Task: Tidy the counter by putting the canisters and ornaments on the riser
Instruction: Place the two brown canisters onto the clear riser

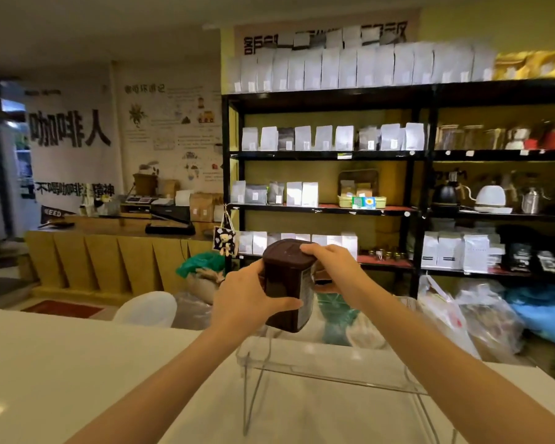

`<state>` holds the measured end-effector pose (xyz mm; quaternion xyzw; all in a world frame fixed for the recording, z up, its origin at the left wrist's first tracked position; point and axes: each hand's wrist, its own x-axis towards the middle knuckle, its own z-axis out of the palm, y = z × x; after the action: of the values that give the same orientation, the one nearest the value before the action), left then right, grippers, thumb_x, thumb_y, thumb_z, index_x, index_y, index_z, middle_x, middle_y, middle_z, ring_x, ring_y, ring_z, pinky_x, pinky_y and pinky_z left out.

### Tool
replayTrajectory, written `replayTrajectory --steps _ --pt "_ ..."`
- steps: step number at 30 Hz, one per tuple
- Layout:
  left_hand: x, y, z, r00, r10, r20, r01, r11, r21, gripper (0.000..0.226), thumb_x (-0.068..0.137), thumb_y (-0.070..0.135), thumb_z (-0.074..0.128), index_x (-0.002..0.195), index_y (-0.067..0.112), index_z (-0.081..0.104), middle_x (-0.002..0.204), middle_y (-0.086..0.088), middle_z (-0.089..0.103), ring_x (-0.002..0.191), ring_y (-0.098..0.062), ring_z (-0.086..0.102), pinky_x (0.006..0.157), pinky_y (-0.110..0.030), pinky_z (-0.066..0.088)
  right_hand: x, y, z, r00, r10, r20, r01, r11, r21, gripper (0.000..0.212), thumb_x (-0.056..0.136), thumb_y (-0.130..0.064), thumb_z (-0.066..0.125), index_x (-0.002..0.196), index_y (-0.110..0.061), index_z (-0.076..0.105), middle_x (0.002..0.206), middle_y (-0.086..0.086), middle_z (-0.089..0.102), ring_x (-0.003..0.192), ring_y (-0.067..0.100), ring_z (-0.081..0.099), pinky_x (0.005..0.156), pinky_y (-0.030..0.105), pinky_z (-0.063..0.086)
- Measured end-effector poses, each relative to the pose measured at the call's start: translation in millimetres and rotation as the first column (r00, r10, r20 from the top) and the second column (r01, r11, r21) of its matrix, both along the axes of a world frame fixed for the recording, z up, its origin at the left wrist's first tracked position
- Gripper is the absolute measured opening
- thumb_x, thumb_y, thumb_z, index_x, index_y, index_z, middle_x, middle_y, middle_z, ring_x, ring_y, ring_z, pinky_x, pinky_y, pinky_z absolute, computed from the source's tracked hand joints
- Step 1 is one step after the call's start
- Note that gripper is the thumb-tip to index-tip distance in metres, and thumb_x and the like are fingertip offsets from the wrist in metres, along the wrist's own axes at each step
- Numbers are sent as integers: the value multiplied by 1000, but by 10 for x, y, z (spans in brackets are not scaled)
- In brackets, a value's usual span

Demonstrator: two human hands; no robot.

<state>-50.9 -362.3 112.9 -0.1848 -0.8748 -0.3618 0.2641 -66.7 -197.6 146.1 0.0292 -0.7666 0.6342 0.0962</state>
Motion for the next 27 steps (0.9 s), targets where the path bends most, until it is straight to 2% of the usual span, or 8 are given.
replayTrajectory --steps 3,5,9,11,15,20,23,27 --pt "-165 -16 -85 1000 15 18 -15 1000 -13 64 50 53 77 106 30 59 98 7 72 83 -8 63 73 -28 54 -177 -54 -102 1000 -6 28 7 1000 -23 28 81 -40 59 94 -15 53 86 6 60 82 22 59 66 31 54" --pt "-239 -26 -121 1000 25 18 -25 1000 -13 63 50 52 78 106 30 59 98 6 72 82 -8 62 71 -27 51 -261 -84 -148 999 -9 45 11 999 -39 30 82 -39 58 97 -14 51 89 7 59 87 24 58 67 33 52" --pt "-335 -27 -199 999 38 25 -38 999 3 64 50 52 77 107 29 59 98 5 72 83 -9 62 68 -26 50 -382 -123 -200 1000 -25 13 25 999 -43 21 84 -35 57 89 -15 52 80 6 57 76 22 55 66 33 52" --pt "-375 -2 -235 997 52 48 -53 998 18 63 50 52 77 106 30 58 99 6 72 85 -11 63 71 -30 53 -438 -134 -224 999 -43 3 43 999 -22 21 84 -35 55 91 -15 53 88 10 60 82 24 56 73 38 53" --pt "-488 25 -291 995 58 83 -62 997 44 61 52 49 78 107 29 58 100 5 72 84 -9 60 67 -25 48 -563 -137 -267 997 -76 -27 76 997 17 25 85 -32 55 99 -11 56 106 14 62 101 26 58 77 40 55" --pt "-584 40 -307 995 77 56 -80 996 39 61 54 50 77 108 28 57 100 4 72 85 -11 61 67 -26 48 -691 -147 -316 997 -81 -14 80 996 -43 19 86 -30 55 96 -14 56 97 8 61 98 24 57 75 38 54" --pt "-613 56 -314 995 92 47 -93 995 32 63 55 51 76 110 27 56 102 2 71 89 -15 63 70 -30 50 -740 -176 -345 995 -102 -13 101 991 -88 13 86 -29 54 90 -18 57 87 2 60 93 22 56 83 43 55" --pt "-621 67 -323 995 94 40 -96 994 59 61 56 50 76 109 26 57 102 1 71 89 -16 63 71 -31 51 -756 -195 -359 991 -128 -30 124 987 -105 13 85 -31 54 75 -24 57 90 8 62 92 25 58 87 52 54"
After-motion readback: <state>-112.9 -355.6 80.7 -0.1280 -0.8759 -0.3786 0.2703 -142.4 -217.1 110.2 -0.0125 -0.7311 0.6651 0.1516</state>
